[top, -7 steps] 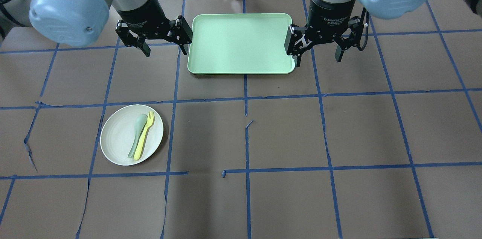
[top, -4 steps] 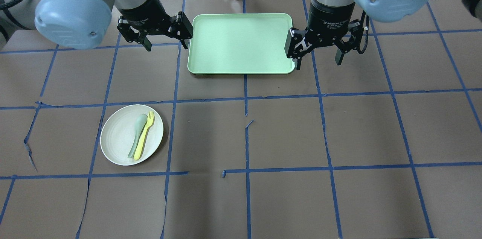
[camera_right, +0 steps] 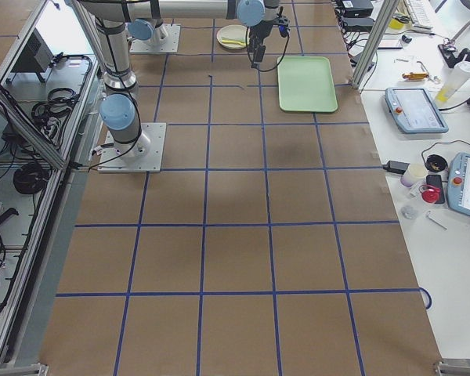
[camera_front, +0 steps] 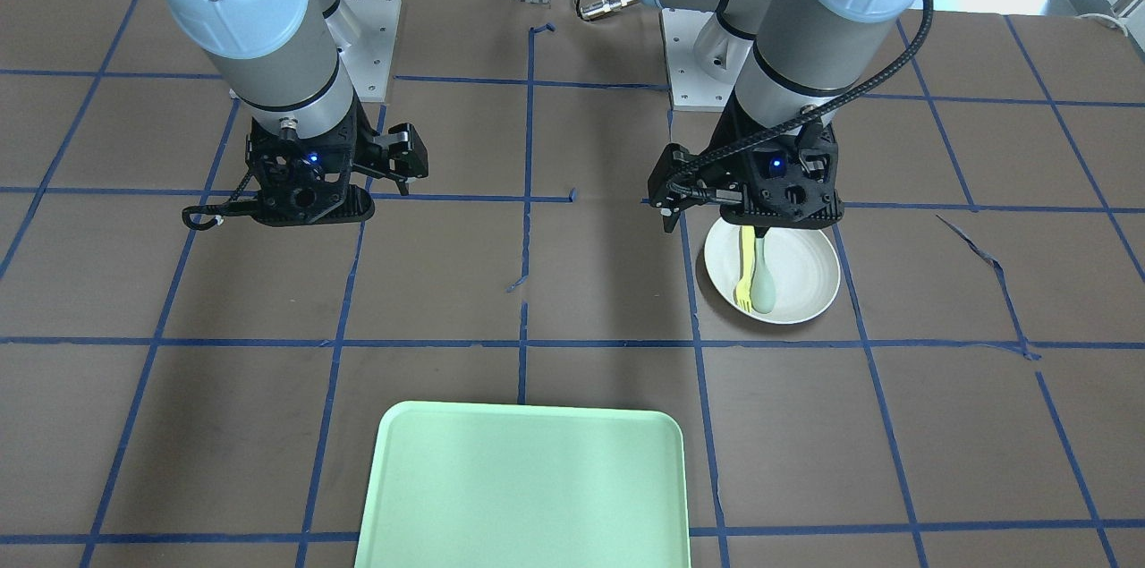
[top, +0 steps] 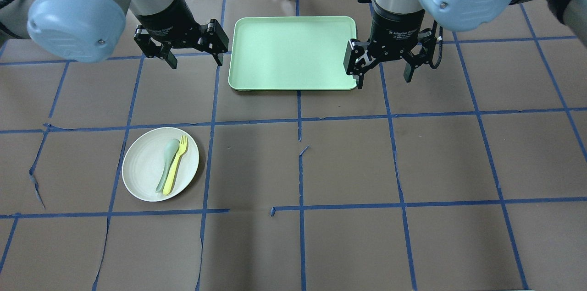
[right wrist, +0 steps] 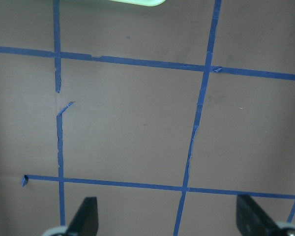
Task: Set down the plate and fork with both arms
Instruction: 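Move the left gripper down to the white plate's rim and grasp it, then carry the plate with the left gripper onto the green tray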
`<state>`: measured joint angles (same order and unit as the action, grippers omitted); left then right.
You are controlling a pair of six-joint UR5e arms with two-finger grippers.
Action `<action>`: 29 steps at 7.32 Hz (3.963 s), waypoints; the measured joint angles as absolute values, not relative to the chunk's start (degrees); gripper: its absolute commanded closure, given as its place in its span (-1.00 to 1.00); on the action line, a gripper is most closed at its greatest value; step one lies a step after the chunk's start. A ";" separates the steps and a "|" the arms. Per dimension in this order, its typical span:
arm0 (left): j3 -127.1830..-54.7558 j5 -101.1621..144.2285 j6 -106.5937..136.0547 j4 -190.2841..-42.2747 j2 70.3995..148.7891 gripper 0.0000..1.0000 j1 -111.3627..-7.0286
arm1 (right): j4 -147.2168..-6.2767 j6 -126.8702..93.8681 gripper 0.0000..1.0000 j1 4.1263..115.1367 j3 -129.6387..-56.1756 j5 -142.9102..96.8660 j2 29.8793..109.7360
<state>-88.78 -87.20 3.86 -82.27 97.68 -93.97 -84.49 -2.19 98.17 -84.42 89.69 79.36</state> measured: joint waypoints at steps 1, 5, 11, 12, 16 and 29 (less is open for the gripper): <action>-89.33 -87.40 3.81 -83.07 97.91 -1.00 -92.61 | -84.76 -2.27 -1.00 98.16 -84.47 89.64 79.18; -92.46 -88.93 -1.42 -86.49 97.94 -1.00 -77.44 | -85.30 -2.83 -1.00 98.09 -84.68 89.85 77.84; -111.38 -93.58 -15.83 -74.24 99.37 -0.98 -64.79 | -87.12 -2.74 -1.00 98.09 -86.88 89.73 77.44; -114.44 -93.59 -16.65 -72.28 99.94 -0.98 -64.60 | -87.59 -2.80 -1.00 98.09 -87.47 89.83 77.44; -116.90 -93.83 -21.23 -69.44 104.20 -0.63 -62.47 | -89.58 -2.98 -1.00 98.09 -88.52 90.12 77.57; -106.91 -88.49 -24.32 -77.37 105.08 1.00 -62.50 | -89.64 -2.08 -1.00 98.07 -88.58 90.43 77.70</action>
